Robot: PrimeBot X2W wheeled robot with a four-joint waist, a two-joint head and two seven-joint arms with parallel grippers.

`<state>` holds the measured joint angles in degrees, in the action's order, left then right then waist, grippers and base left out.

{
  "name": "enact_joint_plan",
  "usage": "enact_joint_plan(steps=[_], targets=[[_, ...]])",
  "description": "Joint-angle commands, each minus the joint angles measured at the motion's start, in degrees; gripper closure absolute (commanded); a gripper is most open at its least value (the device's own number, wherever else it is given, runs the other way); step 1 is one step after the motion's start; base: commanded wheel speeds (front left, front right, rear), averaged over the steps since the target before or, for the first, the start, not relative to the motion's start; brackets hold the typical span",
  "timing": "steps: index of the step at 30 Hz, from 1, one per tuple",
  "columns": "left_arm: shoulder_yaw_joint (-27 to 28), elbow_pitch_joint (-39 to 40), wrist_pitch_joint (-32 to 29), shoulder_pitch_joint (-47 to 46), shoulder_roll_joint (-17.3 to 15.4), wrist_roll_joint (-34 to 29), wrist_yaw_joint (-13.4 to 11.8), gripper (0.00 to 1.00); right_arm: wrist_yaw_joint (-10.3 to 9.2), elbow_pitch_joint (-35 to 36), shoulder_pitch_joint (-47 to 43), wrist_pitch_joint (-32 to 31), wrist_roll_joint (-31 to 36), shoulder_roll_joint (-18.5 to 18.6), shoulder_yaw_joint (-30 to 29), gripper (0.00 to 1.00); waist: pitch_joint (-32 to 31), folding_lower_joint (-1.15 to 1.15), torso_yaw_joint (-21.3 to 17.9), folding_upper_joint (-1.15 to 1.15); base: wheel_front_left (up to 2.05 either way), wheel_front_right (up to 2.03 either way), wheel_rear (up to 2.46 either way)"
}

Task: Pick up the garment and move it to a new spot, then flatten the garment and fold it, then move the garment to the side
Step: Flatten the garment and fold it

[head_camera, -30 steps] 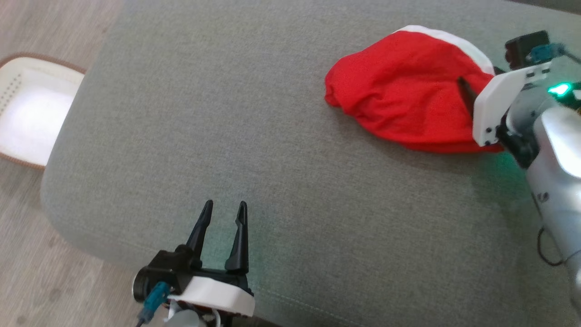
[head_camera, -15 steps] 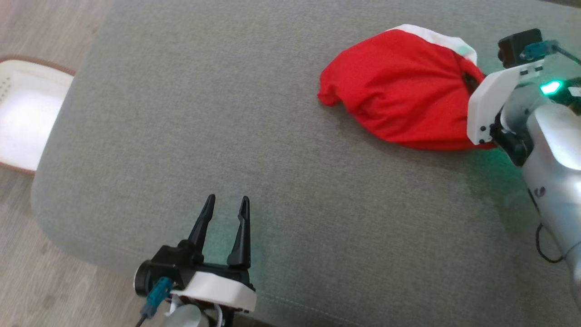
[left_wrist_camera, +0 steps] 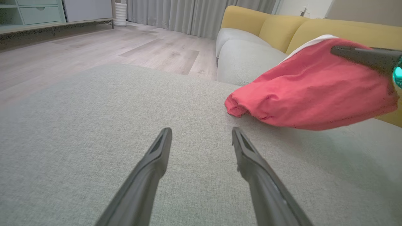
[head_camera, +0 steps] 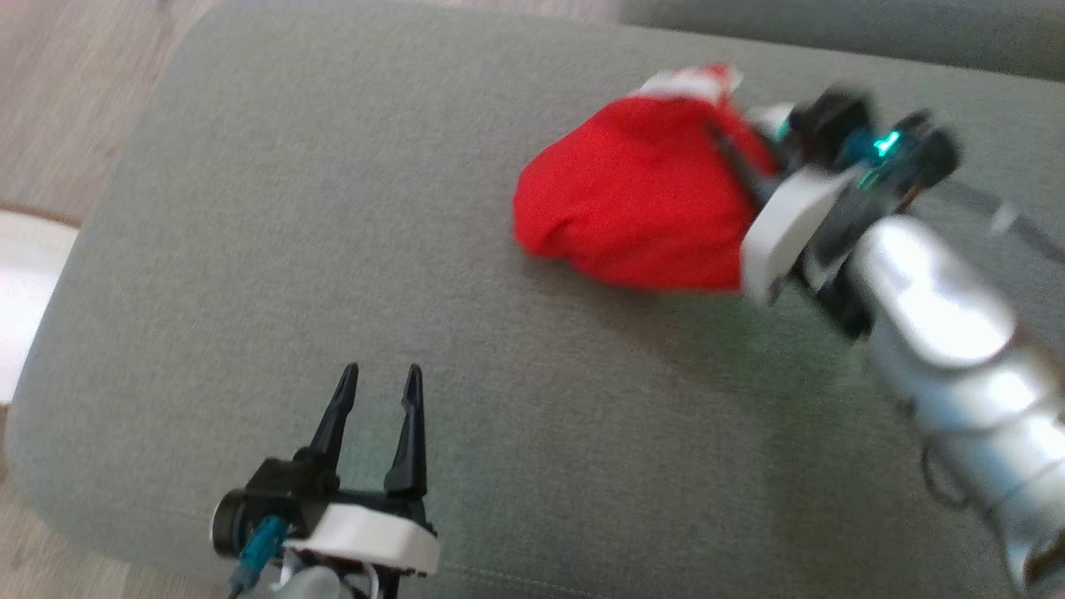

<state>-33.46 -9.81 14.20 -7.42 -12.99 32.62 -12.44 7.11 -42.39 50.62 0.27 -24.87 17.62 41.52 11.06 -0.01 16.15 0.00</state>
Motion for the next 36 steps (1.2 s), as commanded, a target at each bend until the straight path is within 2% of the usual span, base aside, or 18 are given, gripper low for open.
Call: enact_joint_plan(steps=[1, 9, 13, 16, 17, 18, 19, 24, 28, 32, 36], targets=[[2.2, 2.0, 0.1, 0.4, -1.6, -0.3, -0.5, 0.00, 0.37, 3.0, -3.2, 1.7, 1.6, -1.0, 1.8, 1.00, -2.4, 0.01, -2.3, 0.00, 0.00, 0.00, 0.00], [2.7, 4.2, -1.1, 2.1, -3.2, 0.0, -1.8, 0.00, 0.37, 9.3, -16.9, 5.1, 12.3, -1.4, 4.5, 1.00, -5.9, 0.01, -5.0, 0.00, 0.00, 0.00, 0.00], [2.8, 5.2, -1.7, 3.0, -4.0, 0.3, -2.3, 0.00, 0.37, 10.2, -24.8, 4.8, 17.6, -1.7, 0.5, 1.00, -7.2, 0.01, -5.6, 0.00, 0.00, 0.00, 0.00], [3.0, 5.6, -1.8, 3.5, -4.4, 0.5, -2.6, 0.00, 0.37, 10.2, -29.3, 4.8, 19.1, -2.7, -2.7, 1.00, -7.7, 0.01, -5.9, 0.00, 0.00, 0.00, 0.00], [3.0, 5.7, -1.9, 3.7, -4.5, 0.5, -2.6, 0.00, 0.37, 10.1, -30.6, 4.8, 19.3, -3.1, -3.8, 0.84, -7.8, 0.01, -6.0, 0.00, 0.00, 0.00, 0.00], [3.0, 5.7, -1.9, 3.8, -4.5, 0.6, -2.7, 0.00, 0.37, 10.0, -31.8, 4.8, 19.5, -3.6, -4.8, 0.52, -7.9, 0.01, -6.1, 0.00, 0.00, 0.00, 0.00], [3.0, 5.8, -1.9, 3.9, -4.6, 0.6, -2.8, 0.00, 0.37, 9.9, -32.8, 4.8, 19.4, -4.1, -6.0, 0.01, -8.0, 0.01, -6.2, 0.00, 0.00, 0.00, 0.00], [2.9, 6.1, -1.9, 4.4, -4.8, 0.7, -3.0, 0.00, 0.37, 11.0, -35.6, 5.3, 18.2, -5.8, -11.7, 0.00, -8.7, 0.01, -6.7, 0.00, 0.00, 0.00, 0.00], [2.7, 6.3, -1.9, 4.6, -4.8, 0.8, -3.0, 0.00, 0.37, 15.2, -35.4, 4.7, 15.2, -5.9, -15.5, 0.00, -9.0, 0.01, -6.5, 0.00, 0.00, 0.00, 0.00], [2.6, 6.5, -1.8, 4.4, -4.7, 0.9, -3.0, 0.00, 0.37, 19.7, -33.1, 1.1, 13.3, -4.8, -17.4, 0.00, -8.3, 0.01, -5.7, 0.00, 0.00, 0.00, 0.00], [2.3, 6.6, -1.7, 3.8, -4.3, 0.8, -2.8, 0.00, 0.37, 20.3, -29.8, -2.5, 12.9, -4.5, -17.7, 0.00, -7.2, 0.01, -4.7, 0.00, 0.00, 0.00, 0.00]])
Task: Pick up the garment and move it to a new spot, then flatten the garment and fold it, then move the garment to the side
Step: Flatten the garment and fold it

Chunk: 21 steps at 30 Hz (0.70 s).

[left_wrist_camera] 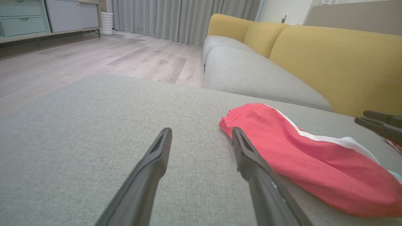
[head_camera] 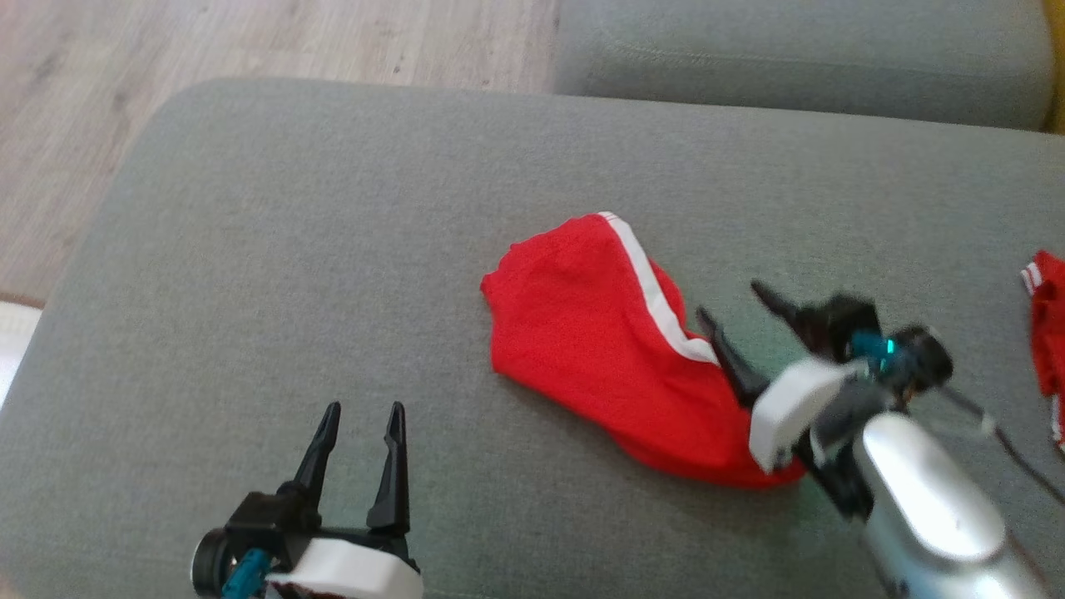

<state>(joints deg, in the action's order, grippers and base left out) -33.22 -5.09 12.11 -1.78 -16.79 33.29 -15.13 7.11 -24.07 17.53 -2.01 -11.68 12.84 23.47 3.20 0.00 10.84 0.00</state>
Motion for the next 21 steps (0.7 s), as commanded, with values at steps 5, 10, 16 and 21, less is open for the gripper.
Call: enact_joint_plan(steps=[5, 10, 16, 21], targets=[[1.3, 1.3, 0.7, -3.5, 0.5, -0.2, 0.6, 0.00, 0.37, -3.1, 11.3, -6.2, -3.8, -1.1, 0.5, 0.00, 3.0, 0.00, 3.5, 0.00, 0.00, 0.00, 0.00], [0.6, 0.4, 1.0, -4.6, 1.6, -0.4, 1.1, 0.00, 0.37, -11.2, 18.2, -10.1, -7.4, -1.7, 2.0, 0.00, 5.0, 0.00, 7.2, 0.00, 0.00, 0.00, 0.00], [0.3, -0.9, 1.5, -5.2, 2.2, -0.3, 1.8, 0.00, 0.37, -19.8, 22.3, -12.2, -11.6, -2.4, 3.0, 0.00, 6.2, 0.00, 10.0, 0.00, 0.00, 0.00, 0.00], [0.1, -1.6, 1.8, -5.4, 2.6, -0.4, 2.0, 0.00, 0.37, -25.5, 24.2, -12.1, -13.4, -3.4, 3.5, 0.00, 6.4, 0.00, 10.8, 0.00, 0.00, 0.00, 0.00]])
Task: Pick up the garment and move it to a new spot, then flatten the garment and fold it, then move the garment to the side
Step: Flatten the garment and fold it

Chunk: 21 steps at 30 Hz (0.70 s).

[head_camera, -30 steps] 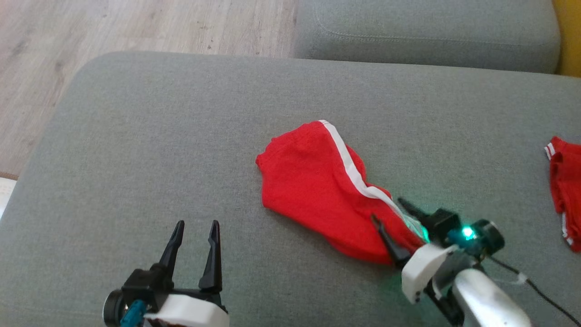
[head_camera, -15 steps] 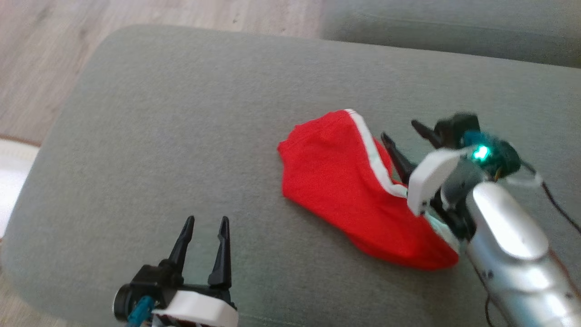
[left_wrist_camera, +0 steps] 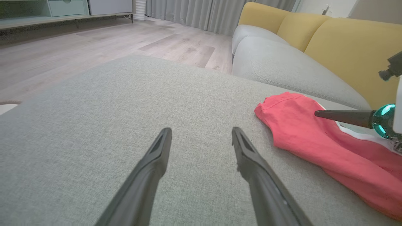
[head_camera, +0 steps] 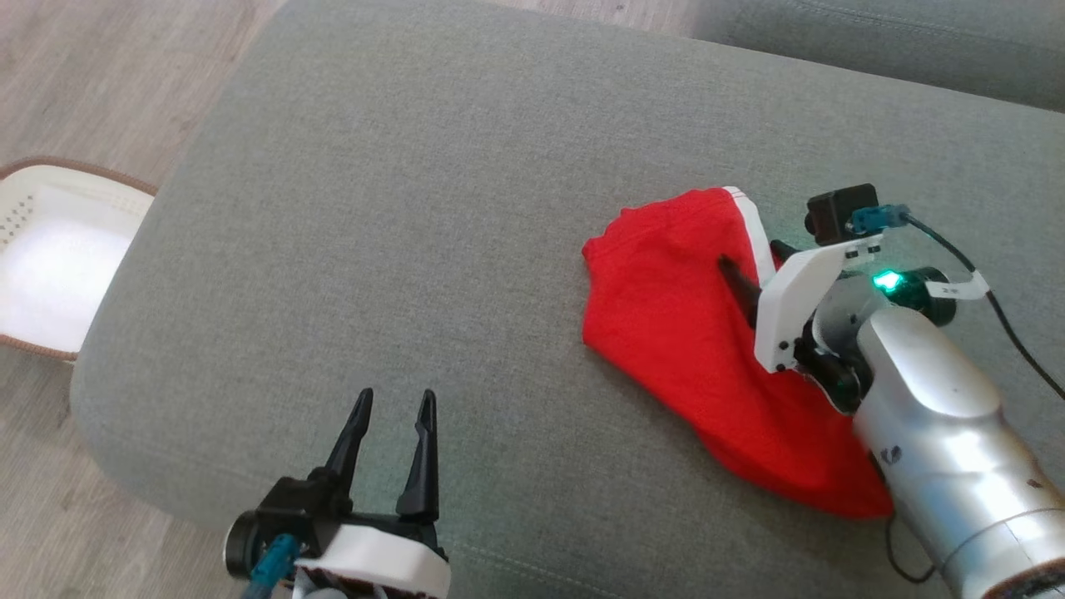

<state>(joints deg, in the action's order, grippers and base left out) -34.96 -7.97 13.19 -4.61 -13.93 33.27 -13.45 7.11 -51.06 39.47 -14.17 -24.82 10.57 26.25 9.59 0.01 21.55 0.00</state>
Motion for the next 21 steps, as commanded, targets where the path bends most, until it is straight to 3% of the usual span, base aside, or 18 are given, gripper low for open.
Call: enact_joint_plan(steps=[1, 7, 8, 9, 10, 11, 14, 21], targets=[[1.8, 1.2, 0.7, -2.6, -0.2, -0.4, 0.4, 0.00, 0.37, 0.8, 2.6, 0.3, -0.3, -1.3, 1.2, 0.00, 0.0, -0.01, 0.1, 0.00, 0.00, 0.00, 0.00], [1.7, 0.8, 0.9, -2.5, 0.0, -0.4, 0.5, 0.00, 0.37, -0.1, 3.8, 3.0, -2.8, -2.6, 4.7, 0.00, 0.1, -0.01, -0.2, 0.00, 0.00, 0.00, 0.00], [1.7, 0.8, 0.9, -2.5, 0.0, -0.4, 0.5, 0.00, 0.37, -0.1, 4.0, 3.3, -3.3, -2.7, 5.5, 0.05, 0.1, -0.01, -0.3, 0.00, 0.00, 0.00, 0.00], [1.7, 0.7, 1.0, -2.5, 0.0, -0.3, 0.5, 0.00, 0.37, -0.1, 4.1, 3.6, -3.7, -2.7, 6.2, 0.23, 0.0, -0.01, -0.4, 0.00, 0.00, 0.00, 0.00], [1.7, 0.6, 1.0, -2.5, 0.0, -0.3, 0.5, 0.00, 0.37, -0.1, 4.2, 3.8, -4.1, -2.8, 7.1, 0.55, 0.0, -0.01, -0.5, 0.00, 0.00, 0.00, 0.00], [1.7, 0.6, 1.0, -2.6, 0.0, -0.3, 0.6, 0.00, 0.37, -0.1, 4.3, 4.1, -4.5, -2.7, 7.9, 0.71, 0.0, -0.01, -0.6, 0.00, 0.00, 0.00, 0.00], [1.6, 0.5, 1.0, -2.6, 0.0, -0.3, 0.6, 0.00, 0.37, -0.2, 4.8, 5.6, -5.0, -2.4, 9.9, 0.97, 0.0, -0.01, -0.7, 0.00, 0.00, 0.00, 0.00], [1.5, 0.2, 1.1, -2.6, 0.0, -0.2, 0.5, 0.00, 0.37, 0.2, 6.5, 11.6, -3.9, -3.3, 14.5, 1.00, -0.6, -0.01, -1.0, 0.00, 0.00, 0.00, 0.00]])
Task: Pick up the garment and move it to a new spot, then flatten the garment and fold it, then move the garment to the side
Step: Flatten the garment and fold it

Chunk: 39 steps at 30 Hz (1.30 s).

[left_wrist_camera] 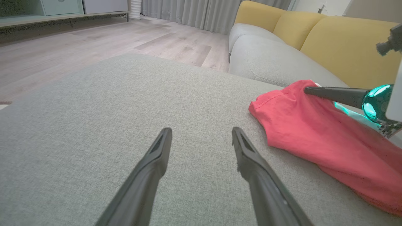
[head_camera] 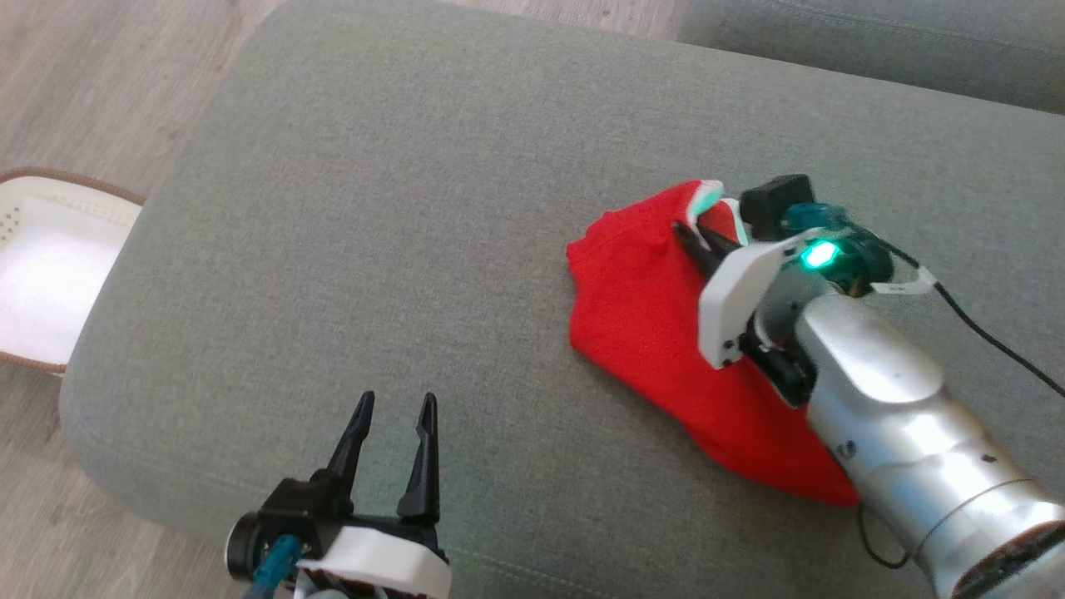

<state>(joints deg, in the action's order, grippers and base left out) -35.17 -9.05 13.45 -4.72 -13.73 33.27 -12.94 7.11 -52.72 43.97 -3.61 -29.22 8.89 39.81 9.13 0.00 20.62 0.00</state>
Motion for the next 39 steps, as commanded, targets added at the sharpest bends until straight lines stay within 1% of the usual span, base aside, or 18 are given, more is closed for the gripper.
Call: enact_joint_plan(steps=[1, 4, 11, 14, 15, 16, 17, 18, 19, 20, 27, 30, 34, 39], targets=[[1.7, 1.3, 0.8, -2.4, -0.2, -0.2, 0.0, 0.00, 0.37, 1.9, 2.0, 1.0, 0.5, -1.6, 1.0, 1.00, -0.1, 0.00, -0.1, 0.00, 0.00, 0.00, 0.00], [1.8, 1.3, 0.8, -2.3, -0.4, -0.1, -0.2, 0.00, 0.37, 3.8, 1.8, 2.8, 0.9, -2.7, 4.4, 1.00, -0.7, 0.00, -0.3, 0.00, 0.00, 0.00, 0.00], [2.5, 1.8, 0.7, -1.6, -1.4, 0.3, -0.9, 0.00, 0.37, 11.2, -2.0, 4.0, 1.1, -3.9, 15.6, 1.00, -2.4, 0.00, -1.5, 0.00, 0.00, 0.00, 0.00], [2.7, 2.4, 0.6, -1.3, -1.7, 0.4, -1.3, 0.00, 0.37, 12.2, -3.5, 5.0, 2.9, -4.0, 18.5, 1.00, -2.7, 0.00, -2.2, 0.00, 0.00, 0.00, 0.00], [2.7, 2.5, 0.6, -1.2, -1.8, 0.4, -1.4, 0.00, 0.37, 12.1, -4.1, 5.6, 3.5, -4.1, 18.9, 0.97, -2.7, 0.00, -2.5, 0.00, 0.00, 0.00, 0.00], [2.8, 2.7, 0.5, -1.2, -1.9, 0.4, -1.5, 0.00, 0.37, 12.0, -4.7, 6.0, 4.1, -4.3, 19.3, 0.85, -2.8, 0.00, -2.7, 0.00, 0.00, 0.00, 0.00], [2.8, 2.8, 0.5, -1.1, -2.0, 0.4, -1.6, 0.00, 0.37, 11.8, -5.3, 6.5, 5.0, -4.5, 19.8, 0.71, -2.8, 0.00, -3.0, 0.00, 0.00, 0.00, 0.00], [2.8, 2.9, 0.5, -1.1, -2.0, 0.4, -1.7, 0.00, 0.37, 11.5, -5.9, 7.0, 6.0, -4.6, 20.2, 0.50, -2.8, 0.00, -3.2, 0.00, 0.00, 0.00, 0.00], [2.8, 3.0, 0.4, -1.0, -2.1, 0.4, -1.7, 0.00, 0.37, 11.3, -6.6, 7.4, 7.1, -4.8, 20.7, 0.15, -2.8, 0.00, -3.5, 0.00, 0.00, 0.00, 0.00], [2.8, 3.0, 0.4, -1.0, -2.1, 0.5, -1.8, 0.00, 0.37, 11.1, -7.4, 7.9, 7.8, -5.1, 20.9, 0.00, -2.9, 0.00, -3.8, 0.00, 0.00, 0.00, 0.00], [2.9, 3.1, 0.2, -0.8, -2.6, 0.6, -2.1, 0.00, 0.37, 12.1, -12.1, 10.6, 9.2, -5.9, 20.1, 0.00, -4.0, 0.00, -6.1, 0.00, 0.00, 0.00, 0.00], [2.8, 3.1, 0.0, -0.7, -2.8, 0.7, -2.1, 0.00, 0.37, 15.0, -13.6, 12.4, 9.2, -6.0, 17.0, 0.00, -5.3, 0.00, -7.3, 0.00, 0.00, 0.00, 0.00], [2.6, 3.2, -0.2, -0.3, -3.2, 0.7, -2.3, 0.00, 0.37, 17.2, -15.2, 13.7, 10.3, -6.0, 10.5, 0.00, -7.0, 0.00, -8.6, 0.00, 0.00, 0.00, 0.00], [2.2, 3.0, -0.5, 0.4, -3.4, 0.9, -2.2, 0.00, 0.37, 19.5, -19.8, 14.6, 13.6, -6.0, -0.4, 0.00, -9.3, 0.00, -10.3, 0.00, 0.00, 0.00, 0.00]])
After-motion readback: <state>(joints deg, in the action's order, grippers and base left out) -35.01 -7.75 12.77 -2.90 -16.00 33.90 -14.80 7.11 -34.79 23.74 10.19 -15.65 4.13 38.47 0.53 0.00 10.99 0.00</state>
